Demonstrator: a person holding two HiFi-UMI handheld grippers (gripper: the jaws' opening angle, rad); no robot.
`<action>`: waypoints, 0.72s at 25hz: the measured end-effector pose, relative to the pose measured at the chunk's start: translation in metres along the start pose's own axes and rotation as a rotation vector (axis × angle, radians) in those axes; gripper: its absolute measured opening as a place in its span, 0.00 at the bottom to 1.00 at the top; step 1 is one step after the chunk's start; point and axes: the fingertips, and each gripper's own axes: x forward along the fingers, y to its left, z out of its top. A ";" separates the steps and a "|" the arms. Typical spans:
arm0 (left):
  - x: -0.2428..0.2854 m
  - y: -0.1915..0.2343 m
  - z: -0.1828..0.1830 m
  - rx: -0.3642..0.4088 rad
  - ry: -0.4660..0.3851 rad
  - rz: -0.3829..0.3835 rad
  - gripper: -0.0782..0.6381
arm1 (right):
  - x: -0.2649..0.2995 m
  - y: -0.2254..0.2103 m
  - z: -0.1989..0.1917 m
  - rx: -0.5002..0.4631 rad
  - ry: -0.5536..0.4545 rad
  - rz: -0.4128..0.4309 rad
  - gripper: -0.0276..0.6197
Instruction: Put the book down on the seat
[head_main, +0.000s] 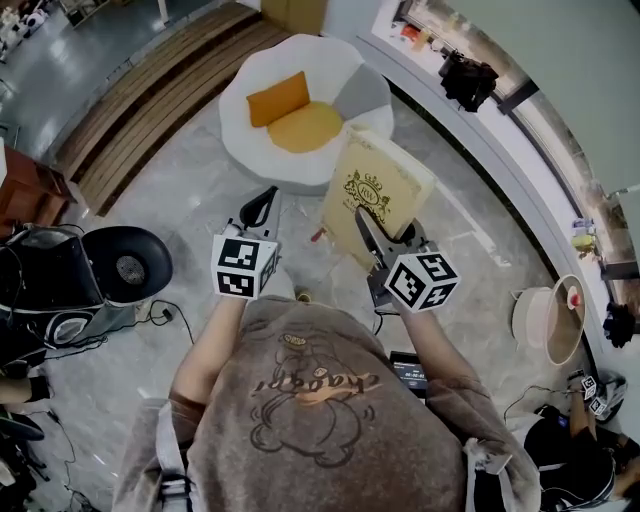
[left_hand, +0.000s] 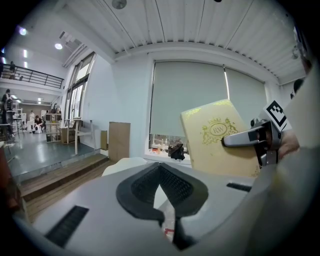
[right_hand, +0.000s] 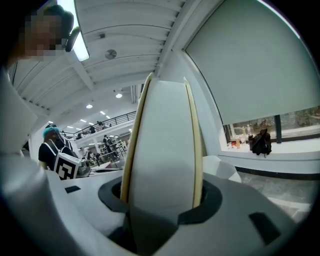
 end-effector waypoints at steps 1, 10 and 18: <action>-0.001 0.002 0.002 -0.001 0.003 0.002 0.11 | 0.001 0.002 0.002 0.007 0.001 0.002 0.40; 0.028 0.016 -0.002 -0.007 -0.013 -0.014 0.11 | 0.026 -0.012 0.001 -0.001 -0.008 -0.010 0.40; 0.045 0.029 -0.005 -0.005 -0.007 -0.013 0.11 | 0.048 -0.019 -0.005 0.005 0.003 -0.006 0.40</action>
